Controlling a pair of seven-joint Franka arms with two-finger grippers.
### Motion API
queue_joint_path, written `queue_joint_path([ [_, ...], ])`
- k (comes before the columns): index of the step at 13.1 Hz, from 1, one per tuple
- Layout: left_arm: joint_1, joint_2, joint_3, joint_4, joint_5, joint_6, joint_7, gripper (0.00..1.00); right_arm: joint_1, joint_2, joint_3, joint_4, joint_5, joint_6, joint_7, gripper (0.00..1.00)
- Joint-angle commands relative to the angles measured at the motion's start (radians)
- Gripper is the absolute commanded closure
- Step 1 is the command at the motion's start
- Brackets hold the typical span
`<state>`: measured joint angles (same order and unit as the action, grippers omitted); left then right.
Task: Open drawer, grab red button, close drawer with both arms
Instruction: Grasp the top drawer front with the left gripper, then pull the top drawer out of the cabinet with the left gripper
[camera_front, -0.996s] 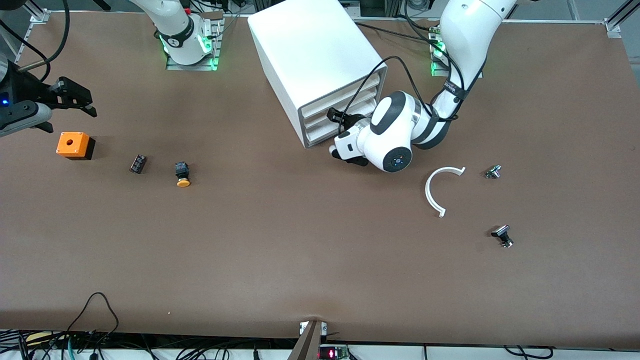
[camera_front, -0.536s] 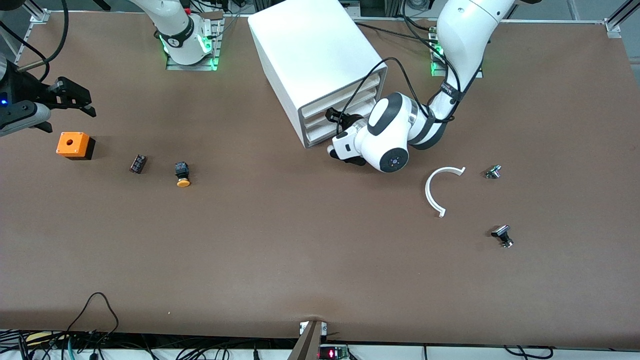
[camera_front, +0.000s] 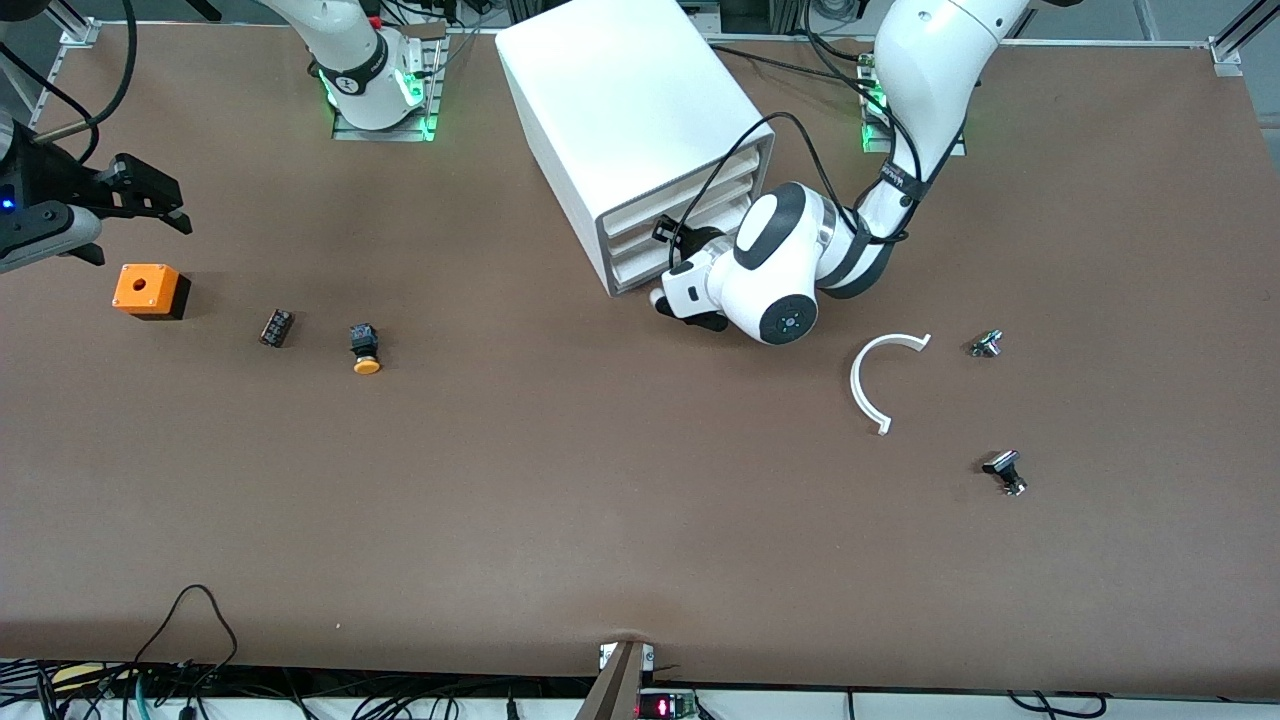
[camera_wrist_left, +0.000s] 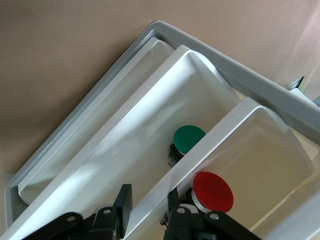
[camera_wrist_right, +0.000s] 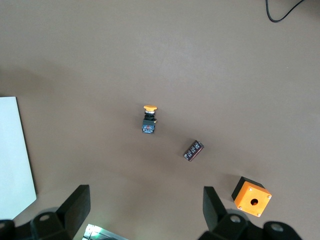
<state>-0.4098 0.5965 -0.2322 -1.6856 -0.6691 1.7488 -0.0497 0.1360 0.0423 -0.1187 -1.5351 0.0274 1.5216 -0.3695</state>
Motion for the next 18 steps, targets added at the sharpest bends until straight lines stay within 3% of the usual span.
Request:
queue_joint_path([
  [1,0.006,0.025,0.024,0.012,0.003,0.028,-0.027,0.99,-0.003,0.010,0.002,0.027,-0.009,-0.021,0.004,0.00],
  [18,0.147,0.042,0.047,0.098,0.016,0.000,-0.045,1.00,-0.004,0.010,0.002,0.027,-0.009,-0.020,0.006,0.00],
])
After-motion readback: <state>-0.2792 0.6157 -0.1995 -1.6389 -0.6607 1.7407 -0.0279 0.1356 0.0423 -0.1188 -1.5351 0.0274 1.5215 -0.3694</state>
